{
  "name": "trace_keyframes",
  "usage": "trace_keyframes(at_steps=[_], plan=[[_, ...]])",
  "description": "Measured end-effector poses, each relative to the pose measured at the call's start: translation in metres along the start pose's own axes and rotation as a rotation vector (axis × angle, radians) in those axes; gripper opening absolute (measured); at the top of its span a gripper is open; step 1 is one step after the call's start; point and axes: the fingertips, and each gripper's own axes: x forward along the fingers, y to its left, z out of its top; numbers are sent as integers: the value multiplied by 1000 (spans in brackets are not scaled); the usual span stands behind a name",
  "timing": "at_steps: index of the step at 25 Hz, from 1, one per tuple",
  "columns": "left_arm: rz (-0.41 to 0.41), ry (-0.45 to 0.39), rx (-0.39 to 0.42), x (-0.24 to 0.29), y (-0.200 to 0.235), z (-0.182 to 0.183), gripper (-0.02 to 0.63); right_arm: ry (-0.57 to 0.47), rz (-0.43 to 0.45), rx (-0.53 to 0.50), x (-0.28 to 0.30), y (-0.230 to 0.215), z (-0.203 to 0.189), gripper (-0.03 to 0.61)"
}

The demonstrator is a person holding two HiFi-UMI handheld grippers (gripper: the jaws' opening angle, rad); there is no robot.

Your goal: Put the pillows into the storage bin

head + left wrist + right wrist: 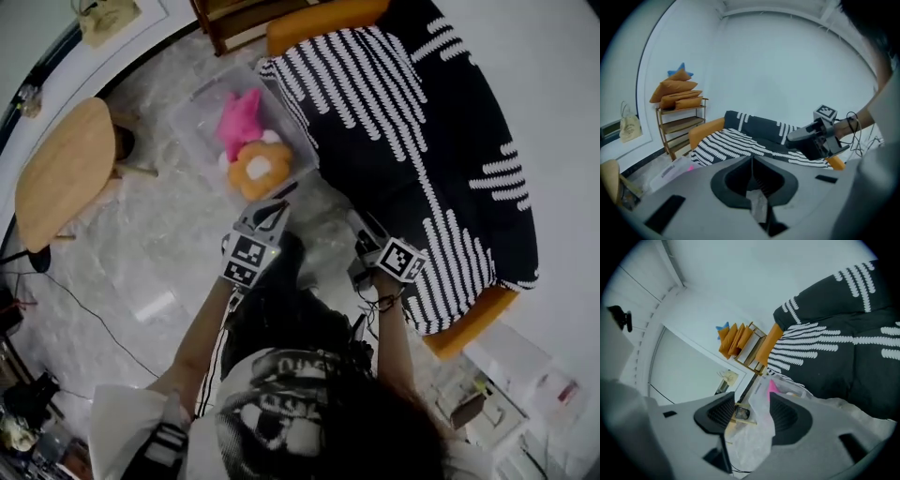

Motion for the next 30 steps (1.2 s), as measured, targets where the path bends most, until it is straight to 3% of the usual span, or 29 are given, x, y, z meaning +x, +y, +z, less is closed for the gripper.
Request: trace_keyframes(at_steps=[5,10,17,25,30], plan=[[-89,-7,84,17,-62,14,12,-133,-18,39,-72,-16,-5,230],[-160,-22,141,1,-142,11,12,-199,-12,29,-143,-23,-30,229],[-233,-31,231,-59,-227,-10,12,-257,-29,-104,-221,-2,-82,206],[-248,-115,200,-124,-288,-1,12,-367,-59,-311,-299,43,-114,132],[-312,-150,260,-140,-323,19,12,-476,-109,-358,-343,62,-116,12]])
